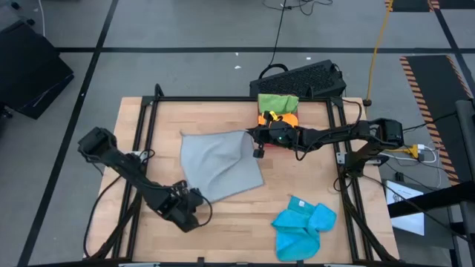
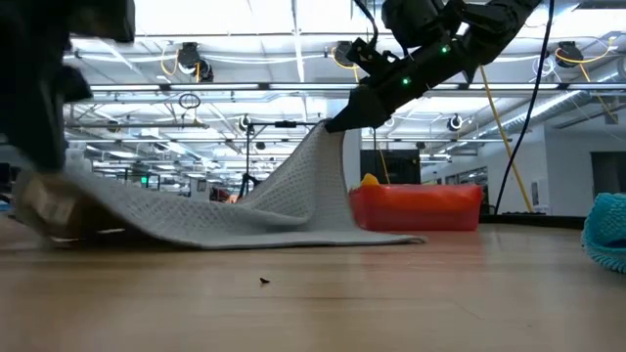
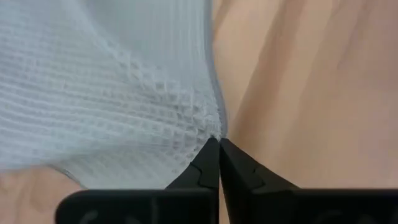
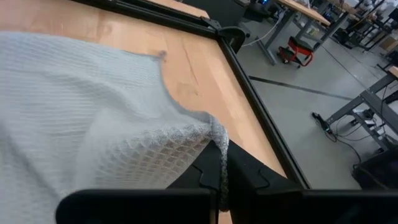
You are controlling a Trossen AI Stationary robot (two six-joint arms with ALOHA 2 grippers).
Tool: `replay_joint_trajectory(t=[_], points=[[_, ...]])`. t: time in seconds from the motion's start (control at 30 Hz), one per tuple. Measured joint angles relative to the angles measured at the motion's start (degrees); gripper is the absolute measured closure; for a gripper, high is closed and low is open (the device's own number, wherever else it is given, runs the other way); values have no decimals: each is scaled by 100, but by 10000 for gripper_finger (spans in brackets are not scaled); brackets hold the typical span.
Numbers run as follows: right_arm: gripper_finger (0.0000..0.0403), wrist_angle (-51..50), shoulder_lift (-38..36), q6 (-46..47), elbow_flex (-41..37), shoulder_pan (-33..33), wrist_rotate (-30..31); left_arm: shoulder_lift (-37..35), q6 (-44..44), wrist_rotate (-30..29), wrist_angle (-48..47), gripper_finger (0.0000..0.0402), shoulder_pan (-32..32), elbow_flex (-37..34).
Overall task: Fold microfiber towels
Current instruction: Fold the gray microfiber cloth
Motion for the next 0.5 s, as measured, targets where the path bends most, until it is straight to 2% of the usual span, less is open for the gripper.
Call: replay_joint_trajectory(t=[0.1,0.3,0.4,0.5], points=[[399,-44,0,39,0,0,-85,-248,-326,-517,235,371,-106,69],[399,-44,0,143,0,27,-308,-166,-379,-605,554,255,-254,71],[399,-42,0,153,0,42,-310,-72,-506,-856,231,202,-301,60],[399,-50,0,153,0,39,-306,26,-801,-958,-131,171,-423,67]])
